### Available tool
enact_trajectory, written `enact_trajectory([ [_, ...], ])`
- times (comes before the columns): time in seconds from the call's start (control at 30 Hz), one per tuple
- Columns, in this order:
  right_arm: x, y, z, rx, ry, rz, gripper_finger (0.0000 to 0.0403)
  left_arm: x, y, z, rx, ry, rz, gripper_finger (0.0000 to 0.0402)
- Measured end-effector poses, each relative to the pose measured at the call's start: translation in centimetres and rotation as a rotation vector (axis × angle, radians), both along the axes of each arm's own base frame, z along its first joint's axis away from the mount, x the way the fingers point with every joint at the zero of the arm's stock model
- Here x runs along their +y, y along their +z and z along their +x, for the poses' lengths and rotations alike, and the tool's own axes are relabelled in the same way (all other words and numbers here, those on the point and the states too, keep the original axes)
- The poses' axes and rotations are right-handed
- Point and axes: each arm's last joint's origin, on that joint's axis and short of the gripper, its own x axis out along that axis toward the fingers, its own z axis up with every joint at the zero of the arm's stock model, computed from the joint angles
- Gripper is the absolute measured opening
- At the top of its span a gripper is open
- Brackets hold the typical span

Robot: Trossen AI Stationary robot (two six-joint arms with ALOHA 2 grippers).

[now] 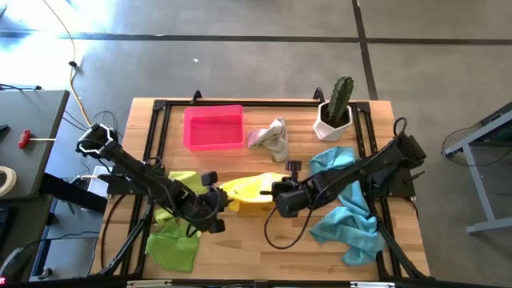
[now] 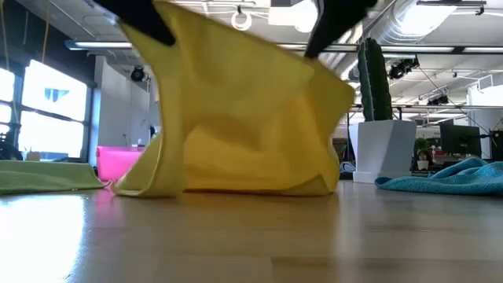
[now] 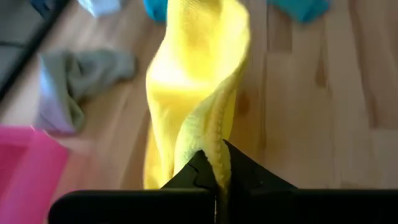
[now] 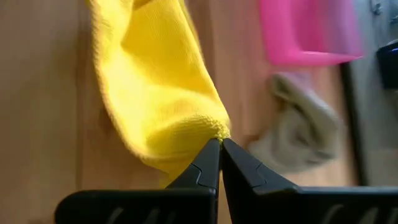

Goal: Fold microfiber towels
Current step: Fold the yellow towel on the table

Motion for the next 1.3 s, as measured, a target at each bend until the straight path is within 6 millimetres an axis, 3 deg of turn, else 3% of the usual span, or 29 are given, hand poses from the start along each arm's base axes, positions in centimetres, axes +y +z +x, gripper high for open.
enact_trajectory([
  [0.23,0.4,-6.5,-0.3,-0.105,0.035,0.132,0.0,-0.4,-2.4,0.6,0.108,0.026,-0.034,0.0],
  [0.47,0.1,-9.8,-1.5,-0.158,0.013,0.179,0.0007,-0.1,-3.2,0.9,0.126,0.062,-0.045,0.0],
  [0.7,0.0,-10.9,-2.2,-0.144,-0.005,0.219,0.0083,1.3,-3.2,1.4,0.13,0.106,-0.044,0.0],
  [0.93,1.4,-11.0,-2.9,-0.138,-0.046,0.324,0.0172,2.7,-3.3,1.9,0.167,0.105,-0.036,0.0],
  [1.17,3.5,-11.0,-4.4,-0.239,-0.154,0.241,0.0187,3.8,-3.3,2.2,0.193,0.096,-0.036,0.0],
  [1.3,4.9,-12.3,-4.6,-0.303,-0.194,0.214,0.0188,3.9,-3.3,2.2,0.196,0.093,-0.032,0.0],
])
